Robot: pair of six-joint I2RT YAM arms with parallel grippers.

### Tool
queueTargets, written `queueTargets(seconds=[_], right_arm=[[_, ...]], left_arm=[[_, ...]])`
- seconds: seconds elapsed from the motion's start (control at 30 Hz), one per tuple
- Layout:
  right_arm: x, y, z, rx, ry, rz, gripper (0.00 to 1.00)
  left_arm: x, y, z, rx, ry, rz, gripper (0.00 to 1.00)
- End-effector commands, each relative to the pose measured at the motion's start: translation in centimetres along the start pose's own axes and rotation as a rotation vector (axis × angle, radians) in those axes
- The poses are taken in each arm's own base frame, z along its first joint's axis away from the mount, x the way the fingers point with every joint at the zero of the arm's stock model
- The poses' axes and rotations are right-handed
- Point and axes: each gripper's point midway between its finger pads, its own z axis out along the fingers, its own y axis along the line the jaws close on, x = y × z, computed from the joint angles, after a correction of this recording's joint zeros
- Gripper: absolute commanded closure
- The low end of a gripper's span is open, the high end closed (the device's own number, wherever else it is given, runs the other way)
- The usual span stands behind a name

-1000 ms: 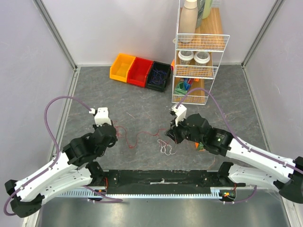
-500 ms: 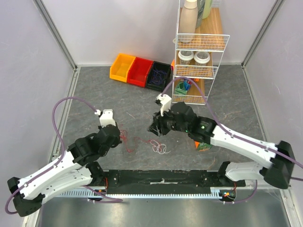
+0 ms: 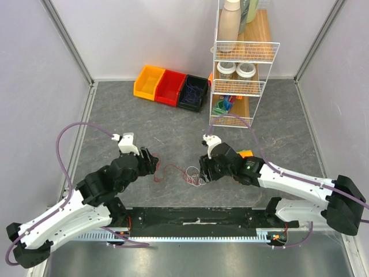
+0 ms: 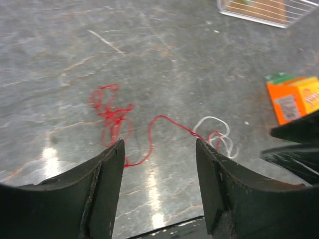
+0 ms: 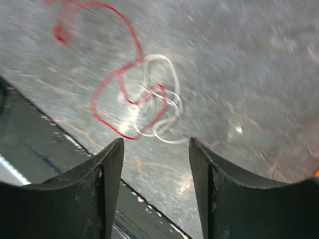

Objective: Untangle the cables

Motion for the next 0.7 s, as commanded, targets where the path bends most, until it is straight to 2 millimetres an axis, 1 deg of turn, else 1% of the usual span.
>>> queueTargets(seconds=[0.0, 0.07, 0.1, 0.17, 0.2, 0.23, 0.3, 0.33, 0.4, 0.43, 0.47, 0.57, 0.6, 0.67], right_arm=[[2.0, -3.0, 0.7, 0.152, -0.002, 0.119, 0.39], [2.0, -2.3, 1.8, 0.109, -0.013, 0.146, 0.39], [2.4, -2.1, 2.4, 0.094, -0.003, 0.142, 0.41], [3.3, -2.6, 3.3, 0.121, 0.036, 0.129, 0.45], [3.8, -2.9, 3.6, 0.134, 0.052, 0.122, 0.48], [4.1, -3.2, 3.9, 0.145, 0.051, 0.123, 0.50], [4.4, -3.6, 4.0, 0.151, 0.029, 0.141, 0.54], [4.1, -3.4, 3.9, 0.136, 0.009, 0.151, 0.56], [3.7, -2.8, 3.9, 0.101, -0.022, 0.183, 0.58], [3.6, -2.5, 3.9, 0.085, -0.033, 0.210, 0.59], [3.5, -2.4, 3.9, 0.078, -0.044, 0.245, 0.59], [3.4, -2.1, 4.0, 0.061, -0.078, 0.364, 0.60], [3.2, -1.7, 4.0, 0.036, -0.094, 0.388, 0.60], [2.8, -1.3, 4.0, 0.005, -0.120, 0.418, 0.61]], left_arm=[[0.4, -4.9, 0.8, 0.234, 0.015, 0.027, 0.34], [1.3, -6.8, 1.3, 0.314, 0.060, 0.047, 0.34], [2.0, -7.6, 1.6, 0.344, 0.090, 0.065, 0.35], [2.9, -9.0, 2.2, 0.384, 0.140, 0.092, 0.36], [3.5, -9.5, 2.7, 0.395, 0.168, 0.108, 0.38], [3.8, -10.2, 3.1, 0.415, 0.189, 0.124, 0.40], [4.8, -11.8, 3.9, 0.469, 0.239, 0.161, 0.40], [5.2, -12.7, 4.3, 0.497, 0.262, 0.179, 0.40], [6.0, -14.2, 5.7, 0.538, 0.291, 0.218, 0.38], [6.4, -14.5, 6.5, 0.541, 0.297, 0.236, 0.36], [7.1, -14.4, 7.6, 0.519, 0.313, 0.247, 0.34], [7.6, -13.8, 10.2, 0.433, 0.325, 0.259, 0.36], [8.0, -13.7, 10.6, 0.423, 0.334, 0.256, 0.38], [8.0, -13.8, 10.7, 0.430, 0.324, 0.244, 0.41]])
